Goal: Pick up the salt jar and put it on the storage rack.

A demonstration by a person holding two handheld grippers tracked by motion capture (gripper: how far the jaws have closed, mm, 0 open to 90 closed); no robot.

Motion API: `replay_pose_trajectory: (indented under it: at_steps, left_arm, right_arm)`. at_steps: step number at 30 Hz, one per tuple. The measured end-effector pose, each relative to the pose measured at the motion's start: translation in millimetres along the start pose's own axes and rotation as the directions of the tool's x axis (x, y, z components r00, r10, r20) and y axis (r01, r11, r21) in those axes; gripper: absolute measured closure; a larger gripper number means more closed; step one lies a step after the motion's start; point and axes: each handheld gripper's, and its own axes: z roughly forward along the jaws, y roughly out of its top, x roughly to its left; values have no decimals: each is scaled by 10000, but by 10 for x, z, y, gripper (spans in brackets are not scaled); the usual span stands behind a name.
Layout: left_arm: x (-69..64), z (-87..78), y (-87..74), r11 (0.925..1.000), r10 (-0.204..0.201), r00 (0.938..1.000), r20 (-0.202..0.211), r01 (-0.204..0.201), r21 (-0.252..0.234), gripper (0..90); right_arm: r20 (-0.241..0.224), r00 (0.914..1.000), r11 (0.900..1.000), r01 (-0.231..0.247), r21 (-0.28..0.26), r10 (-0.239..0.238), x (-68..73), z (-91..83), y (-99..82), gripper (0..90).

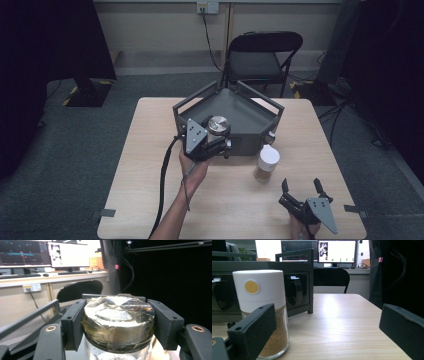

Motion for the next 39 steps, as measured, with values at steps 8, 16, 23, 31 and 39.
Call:
replay_pose_trajectory:
  at_steps: [8,16,23,31,39]
  left_arm:
    - [-25,237,86,9995,-306,9904,-1348,305,-25,344]
    - [-5,436,87,9999,-132,9821,-1879,143,47,344]
    - [-34,610,26,9998,-22,9756,-2196,69,206,343]
    - [-50,678,-62,9981,-89,9719,-2353,232,579,343]
    - [18,672,-81,9968,-334,9725,-2305,492,630,342]
  right_arm:
    - [-8,10000,10000,-12,10,12,-2,1,2,0]
    - [-27,10000,10000,-13,13,13,-6,1,2,0]
    - [-59,10000,10000,-12,17,12,-11,2,3,2]
    - [-84,10000,10000,-19,17,19,-16,2,3,3]
    - [-83,10000,10000,-20,21,20,-15,1,3,4]
